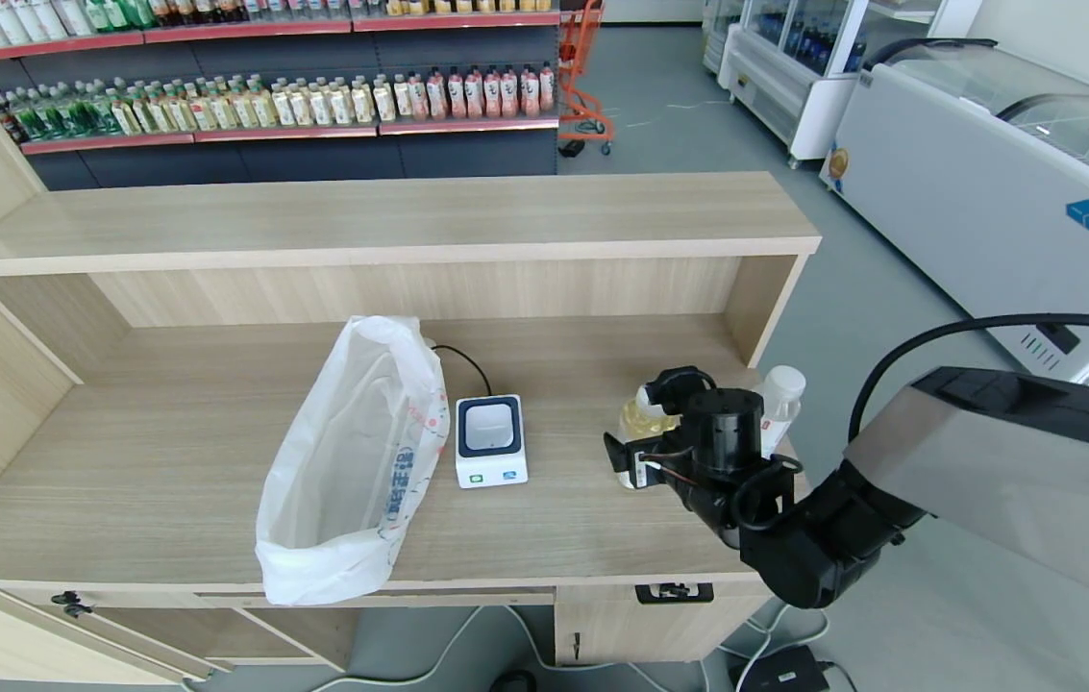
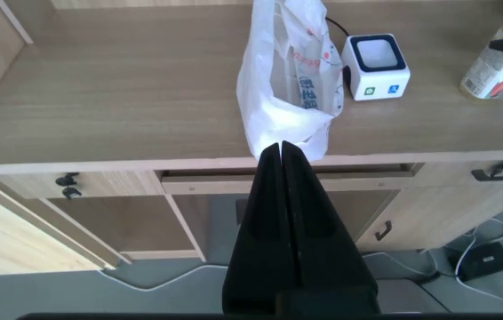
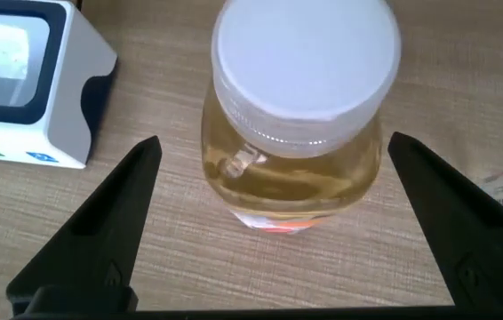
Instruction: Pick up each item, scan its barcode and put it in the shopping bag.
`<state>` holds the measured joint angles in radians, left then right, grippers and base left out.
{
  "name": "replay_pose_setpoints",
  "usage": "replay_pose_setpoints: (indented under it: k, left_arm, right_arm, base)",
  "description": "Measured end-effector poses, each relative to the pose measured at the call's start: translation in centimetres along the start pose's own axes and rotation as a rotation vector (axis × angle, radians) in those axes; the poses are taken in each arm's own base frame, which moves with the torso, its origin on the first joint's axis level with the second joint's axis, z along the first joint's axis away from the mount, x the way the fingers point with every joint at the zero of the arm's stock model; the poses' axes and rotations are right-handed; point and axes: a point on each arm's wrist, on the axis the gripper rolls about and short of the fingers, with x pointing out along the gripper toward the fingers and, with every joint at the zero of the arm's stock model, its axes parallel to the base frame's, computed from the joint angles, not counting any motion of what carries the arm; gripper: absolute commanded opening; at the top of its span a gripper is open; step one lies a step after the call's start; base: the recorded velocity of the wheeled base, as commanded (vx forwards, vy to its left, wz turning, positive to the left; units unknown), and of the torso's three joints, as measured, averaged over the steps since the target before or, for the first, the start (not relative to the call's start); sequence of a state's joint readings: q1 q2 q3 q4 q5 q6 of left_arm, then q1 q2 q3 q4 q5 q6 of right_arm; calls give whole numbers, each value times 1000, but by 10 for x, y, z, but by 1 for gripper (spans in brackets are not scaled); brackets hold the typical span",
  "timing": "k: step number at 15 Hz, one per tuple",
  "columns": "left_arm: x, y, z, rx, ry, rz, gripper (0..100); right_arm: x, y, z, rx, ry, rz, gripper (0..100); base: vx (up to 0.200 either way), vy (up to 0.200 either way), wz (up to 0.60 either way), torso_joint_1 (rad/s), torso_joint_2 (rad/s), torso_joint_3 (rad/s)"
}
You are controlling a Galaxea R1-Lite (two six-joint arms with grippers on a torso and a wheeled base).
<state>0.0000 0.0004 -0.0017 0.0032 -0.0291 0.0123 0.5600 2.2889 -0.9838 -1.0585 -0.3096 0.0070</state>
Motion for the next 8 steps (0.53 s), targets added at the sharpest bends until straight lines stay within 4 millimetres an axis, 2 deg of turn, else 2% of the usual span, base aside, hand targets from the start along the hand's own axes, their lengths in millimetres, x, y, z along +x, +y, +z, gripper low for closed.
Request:
replay_pose_setpoints:
  k: [4, 8]
  left_arm:
    - [0, 0, 0, 0, 0, 0, 0]
    - [0, 0, 0, 0, 0, 0, 0]
  right_arm:
    - [22, 7, -4, -16, -25, 1, 100]
    - [35, 11, -12, -23, -25, 8, 100]
  base:
    - [0, 0, 0, 0, 0, 0]
    - [0, 0, 0, 0, 0, 0]
